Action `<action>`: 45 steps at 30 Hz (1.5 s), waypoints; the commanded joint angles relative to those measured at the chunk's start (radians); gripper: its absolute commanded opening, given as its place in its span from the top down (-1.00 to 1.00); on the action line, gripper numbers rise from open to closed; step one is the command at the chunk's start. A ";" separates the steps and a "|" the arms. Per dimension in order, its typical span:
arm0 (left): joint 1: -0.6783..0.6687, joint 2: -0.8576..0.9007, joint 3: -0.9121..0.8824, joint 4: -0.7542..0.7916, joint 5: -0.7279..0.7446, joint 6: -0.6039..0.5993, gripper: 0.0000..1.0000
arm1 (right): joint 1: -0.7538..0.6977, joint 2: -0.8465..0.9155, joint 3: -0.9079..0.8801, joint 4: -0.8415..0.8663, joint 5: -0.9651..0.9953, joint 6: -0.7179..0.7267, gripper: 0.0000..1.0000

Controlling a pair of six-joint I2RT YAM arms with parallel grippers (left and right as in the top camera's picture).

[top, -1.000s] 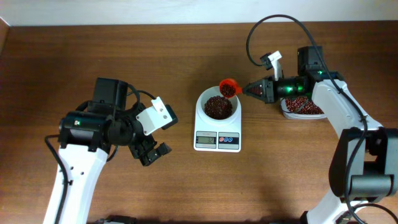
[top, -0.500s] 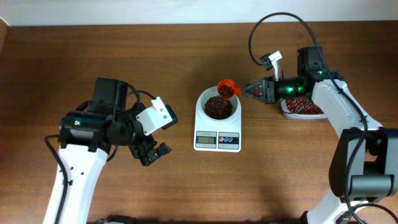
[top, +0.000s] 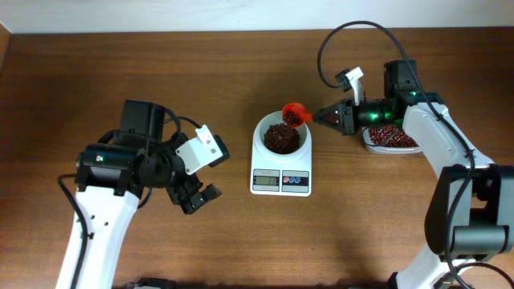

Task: Scoop and weigh 50g on scale
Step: 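Carry the filled scoop over the bowl and tilt to pour beans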

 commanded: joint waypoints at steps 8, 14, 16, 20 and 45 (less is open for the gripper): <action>0.001 -0.008 -0.003 0.002 0.008 0.013 -0.98 | 0.005 -0.011 0.002 0.007 -0.020 0.052 0.92; 0.001 -0.008 -0.003 0.002 0.008 0.013 -0.98 | 0.005 -0.011 0.002 0.029 0.061 0.068 0.92; 0.001 -0.008 -0.003 0.002 0.008 0.013 -0.98 | 0.005 -0.011 0.002 0.026 -0.107 -0.024 0.92; 0.001 -0.008 -0.003 0.002 0.008 0.013 -0.98 | 0.004 -0.011 0.002 0.035 -0.204 -0.044 0.92; 0.001 -0.008 -0.003 0.002 0.008 0.013 -0.98 | 0.011 -0.011 0.002 0.082 0.028 0.112 0.92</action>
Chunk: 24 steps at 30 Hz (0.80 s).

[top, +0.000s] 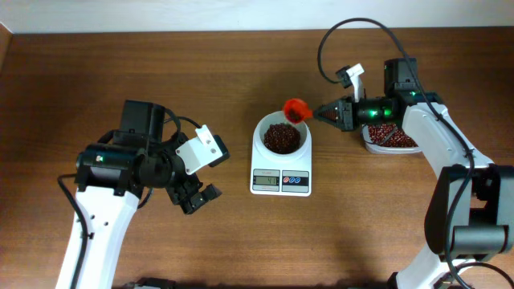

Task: Scoop and weigh 50g on scale

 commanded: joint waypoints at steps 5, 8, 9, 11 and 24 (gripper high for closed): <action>0.001 -0.008 -0.003 0.002 0.008 0.013 -0.98 | 0.008 -0.031 0.002 0.020 -0.060 -0.088 0.92; 0.001 -0.008 -0.003 0.002 0.008 0.013 -0.98 | 0.014 -0.072 0.002 0.007 0.023 -0.089 0.92; 0.001 -0.008 -0.003 0.002 0.008 0.013 -0.98 | 0.023 -0.087 0.002 -0.003 0.043 -0.099 0.92; 0.001 -0.008 -0.003 0.002 0.008 0.013 -0.98 | 0.048 -0.120 0.002 -0.026 0.087 -0.114 0.92; 0.001 -0.008 -0.003 0.002 0.008 0.013 -0.98 | 0.132 -0.174 0.003 -0.108 0.334 -0.103 0.92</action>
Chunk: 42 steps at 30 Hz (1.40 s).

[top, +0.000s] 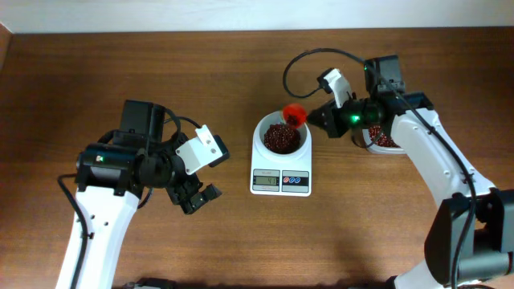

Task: Scoop and weigh 50g on scale

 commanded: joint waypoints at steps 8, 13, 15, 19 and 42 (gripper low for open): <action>0.001 -0.008 -0.003 0.001 0.008 0.013 -0.98 | 0.004 -0.046 0.003 -0.019 -0.031 -0.048 0.92; 0.001 -0.008 -0.003 0.001 0.008 0.013 -0.98 | 0.006 -0.049 0.003 -0.036 0.010 -0.063 0.92; 0.001 -0.008 -0.003 0.001 0.008 0.013 -0.98 | 0.006 -0.050 0.004 -0.040 0.006 -0.049 0.92; 0.001 -0.008 -0.003 0.001 0.008 0.013 -0.98 | 0.006 -0.050 0.004 -0.041 -0.036 -0.048 0.92; 0.001 -0.008 -0.003 0.001 0.008 0.013 -0.98 | 0.052 -0.063 0.010 -0.076 0.011 -0.048 0.92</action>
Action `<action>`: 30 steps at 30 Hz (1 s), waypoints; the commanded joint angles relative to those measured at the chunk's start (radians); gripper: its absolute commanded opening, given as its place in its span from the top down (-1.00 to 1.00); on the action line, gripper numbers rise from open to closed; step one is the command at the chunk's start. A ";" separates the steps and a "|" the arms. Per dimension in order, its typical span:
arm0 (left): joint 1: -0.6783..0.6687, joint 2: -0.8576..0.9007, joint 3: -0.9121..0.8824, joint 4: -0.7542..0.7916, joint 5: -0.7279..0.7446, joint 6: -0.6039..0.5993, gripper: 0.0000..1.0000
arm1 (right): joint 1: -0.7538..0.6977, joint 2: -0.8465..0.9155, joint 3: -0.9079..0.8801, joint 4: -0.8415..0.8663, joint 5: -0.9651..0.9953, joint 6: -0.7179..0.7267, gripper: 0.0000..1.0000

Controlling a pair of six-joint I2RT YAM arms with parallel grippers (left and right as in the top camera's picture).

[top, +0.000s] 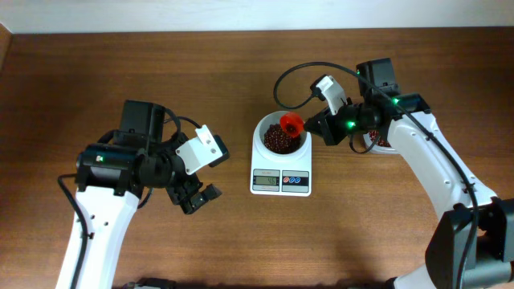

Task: Scoop and weigh 50g on scale

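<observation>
A white scale [281,178] stands mid-table with a white bowl [262,131] of dark beans [277,142] on its platform. My right gripper [312,126] is shut on the handle of a red scoop [291,124], whose head hangs tipped over the bowl's right part, just above the beans. Whether anything is left in the scoop cannot be made out. My left gripper [201,197] hovers open over bare wood to the left of the scale, holding nothing.
A container of dark beans [381,143] sits at the right, mostly hidden under my right arm. A black cable loops above the right wrist.
My right gripper has moved left and slightly down, bringing the red scoop from the bowl's upper right rim to over the beans. The left arm has not moved.
The scoop was held level with beans in it at the bowl's right rim. Then it stood tipped just above the rim. After that the right arm reached further left, and now the scoop head is over the bowl. The left arm stayed still throughout.
</observation>
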 commanded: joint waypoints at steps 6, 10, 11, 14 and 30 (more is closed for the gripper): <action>0.001 -0.008 -0.003 0.001 0.008 0.013 -0.98 | 0.004 -0.024 0.010 0.000 -0.006 0.007 0.92; 0.001 -0.008 -0.003 0.001 0.008 0.013 -0.98 | 0.003 -0.024 0.010 0.000 -0.006 0.007 0.92; 0.001 -0.008 -0.003 0.001 0.008 0.013 -0.98 | 0.002 -0.024 0.010 0.000 -0.006 0.007 0.92; 0.001 -0.008 -0.003 0.001 0.008 0.013 -0.98 | 0.003 -0.024 0.010 0.000 -0.006 0.007 0.92; 0.001 -0.008 -0.003 0.001 0.008 0.013 -0.98 | 0.018 -0.025 0.037 -0.032 0.061 0.042 0.92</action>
